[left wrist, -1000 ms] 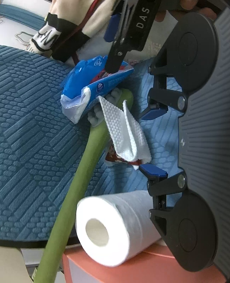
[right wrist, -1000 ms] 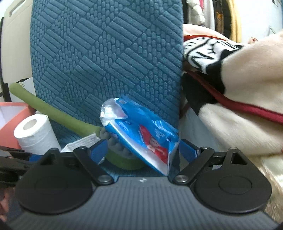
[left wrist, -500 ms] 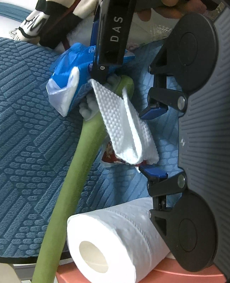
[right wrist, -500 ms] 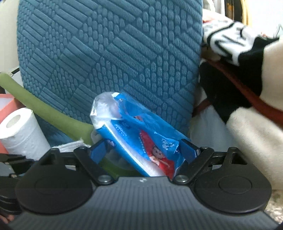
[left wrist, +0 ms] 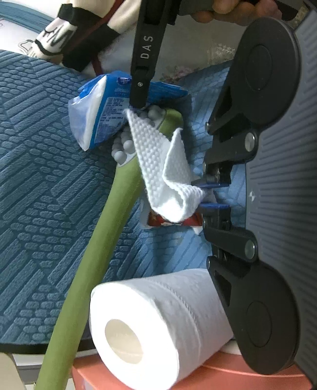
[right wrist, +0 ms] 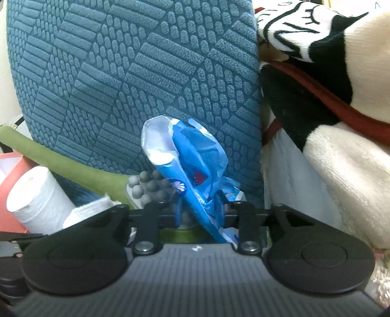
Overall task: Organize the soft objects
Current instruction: 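Close the left gripper on the white tissue while the right gripper grasps the blue wipe packet, then lift and carry the tissue with the left gripper and the wipe packet with the right gripper over the box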
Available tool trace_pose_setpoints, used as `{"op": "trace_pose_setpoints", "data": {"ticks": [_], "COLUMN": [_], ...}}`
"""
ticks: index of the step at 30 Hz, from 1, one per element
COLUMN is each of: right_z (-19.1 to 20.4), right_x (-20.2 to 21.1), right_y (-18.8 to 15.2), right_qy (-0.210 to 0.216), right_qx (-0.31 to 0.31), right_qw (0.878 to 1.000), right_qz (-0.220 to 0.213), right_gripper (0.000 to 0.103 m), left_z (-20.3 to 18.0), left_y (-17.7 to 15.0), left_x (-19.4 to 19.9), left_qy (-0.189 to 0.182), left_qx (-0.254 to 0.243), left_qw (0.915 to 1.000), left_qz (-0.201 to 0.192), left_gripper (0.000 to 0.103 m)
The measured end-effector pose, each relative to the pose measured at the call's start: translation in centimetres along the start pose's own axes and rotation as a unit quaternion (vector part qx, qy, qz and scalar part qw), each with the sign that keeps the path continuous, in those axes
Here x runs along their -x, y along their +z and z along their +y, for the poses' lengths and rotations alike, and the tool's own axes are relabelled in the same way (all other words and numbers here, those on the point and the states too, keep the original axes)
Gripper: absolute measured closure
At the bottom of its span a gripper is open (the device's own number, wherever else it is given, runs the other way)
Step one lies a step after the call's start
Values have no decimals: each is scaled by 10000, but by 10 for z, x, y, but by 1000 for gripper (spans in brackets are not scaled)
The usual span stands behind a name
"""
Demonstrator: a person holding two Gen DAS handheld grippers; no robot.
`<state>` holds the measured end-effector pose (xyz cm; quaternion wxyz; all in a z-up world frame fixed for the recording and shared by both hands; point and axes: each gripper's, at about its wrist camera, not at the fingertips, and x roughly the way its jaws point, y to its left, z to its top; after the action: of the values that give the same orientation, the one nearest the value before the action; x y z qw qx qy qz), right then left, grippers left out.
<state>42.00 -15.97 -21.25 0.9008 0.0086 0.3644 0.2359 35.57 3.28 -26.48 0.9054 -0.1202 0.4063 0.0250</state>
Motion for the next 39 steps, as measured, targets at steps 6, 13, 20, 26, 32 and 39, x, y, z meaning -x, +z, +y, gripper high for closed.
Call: {"op": "trace_pose_setpoints", "data": {"ticks": [6,13,20,26,32,39], "right_z": [0,5,3,11,21,37], "right_x": [12,36,56,70,81,95], "right_y": [-4,-18,-28,-39,-48,-61], "right_qy": [38,42,89,109,92,106], "right_qx": [-112,-169,-370,-347,-311,-124], "right_qw": [9999,9998,9993,9993,9994,9996], "right_qz": [-14,-52,-37,-3,93,212], "right_gripper": [80,81,82,83,85,86], "left_z": [4,-1,4,9,14,22], "left_y": [-1,-6,-18,-29,-37,-48], "left_x": [24,43,72,92,109,125], "left_qy": [-51,-84,-76,-46,-6,46], "left_qx": [94,176,306,358,399,436], "left_qw": [9999,9998,9995,9993,9992,9990], "left_qz": [-67,-94,-76,-77,-66,-22], "left_gripper": [92,92,92,92,92,92]}}
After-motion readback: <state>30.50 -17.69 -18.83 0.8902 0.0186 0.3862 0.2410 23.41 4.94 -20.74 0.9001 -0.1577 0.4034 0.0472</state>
